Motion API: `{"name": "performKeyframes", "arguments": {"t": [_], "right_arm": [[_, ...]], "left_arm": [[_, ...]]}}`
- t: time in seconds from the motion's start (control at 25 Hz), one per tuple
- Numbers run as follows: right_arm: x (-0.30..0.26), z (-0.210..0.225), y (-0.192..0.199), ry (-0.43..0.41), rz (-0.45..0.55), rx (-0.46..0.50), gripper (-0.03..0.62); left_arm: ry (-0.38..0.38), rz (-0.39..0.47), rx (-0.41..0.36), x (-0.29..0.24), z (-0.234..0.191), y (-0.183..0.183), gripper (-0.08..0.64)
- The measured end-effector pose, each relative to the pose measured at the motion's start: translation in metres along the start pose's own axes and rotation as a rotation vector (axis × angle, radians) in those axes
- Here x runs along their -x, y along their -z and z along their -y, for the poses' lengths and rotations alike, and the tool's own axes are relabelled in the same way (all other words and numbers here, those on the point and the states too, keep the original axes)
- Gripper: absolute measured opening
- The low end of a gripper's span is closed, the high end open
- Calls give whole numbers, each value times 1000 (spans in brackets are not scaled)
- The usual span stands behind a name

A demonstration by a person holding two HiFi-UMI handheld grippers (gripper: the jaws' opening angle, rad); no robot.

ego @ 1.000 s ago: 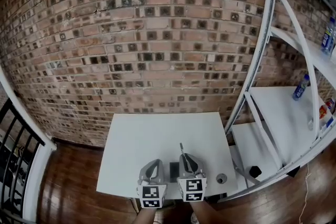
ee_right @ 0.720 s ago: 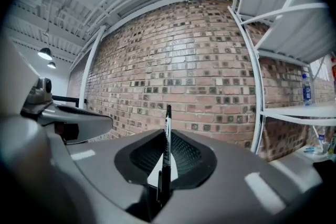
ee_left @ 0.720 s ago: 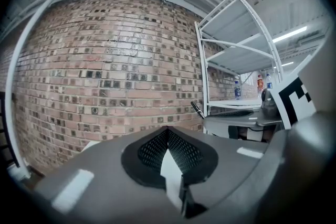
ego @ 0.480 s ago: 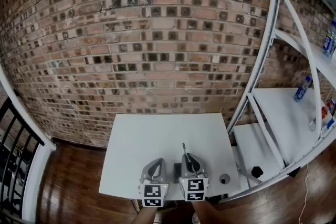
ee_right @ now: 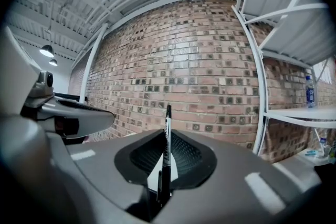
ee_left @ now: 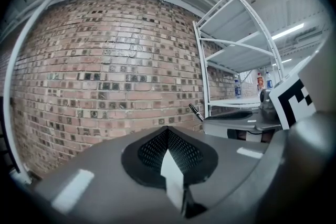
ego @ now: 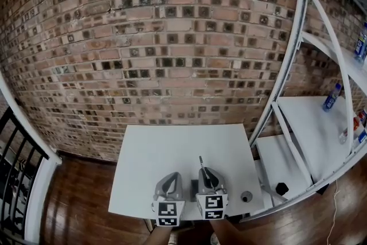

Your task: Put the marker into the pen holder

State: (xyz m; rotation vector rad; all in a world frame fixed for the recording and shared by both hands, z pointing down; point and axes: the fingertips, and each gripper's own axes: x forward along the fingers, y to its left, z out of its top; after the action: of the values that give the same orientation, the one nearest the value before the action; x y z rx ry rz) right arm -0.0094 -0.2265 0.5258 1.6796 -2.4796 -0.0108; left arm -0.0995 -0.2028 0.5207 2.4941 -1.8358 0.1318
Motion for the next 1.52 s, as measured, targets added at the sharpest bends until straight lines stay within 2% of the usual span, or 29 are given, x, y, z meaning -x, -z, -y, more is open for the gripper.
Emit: {"name": "performKeyframes", "arguments": {"t": [0.2, 0.68, 0.76, 1.24, 1.52], "right_arm": [[-4, 2, 6, 7, -14, -2, 43], [-18, 1, 40, 0, -83, 8, 48], [-17, 0, 45, -5, -99, 7, 69], [0, 16, 34, 23, -64, 9, 42], [15, 16, 22, 12, -42, 22, 2]], "left_arm": [[-13, 32, -9, 0, -4, -6, 14], [-11, 9, -9, -3, -9, 1, 14], [-13, 8, -8, -3, -10, 1, 14], [-20, -11, 8, -4, -4, 6, 14], [-12, -19, 8, -2, 9, 9, 14]]}}
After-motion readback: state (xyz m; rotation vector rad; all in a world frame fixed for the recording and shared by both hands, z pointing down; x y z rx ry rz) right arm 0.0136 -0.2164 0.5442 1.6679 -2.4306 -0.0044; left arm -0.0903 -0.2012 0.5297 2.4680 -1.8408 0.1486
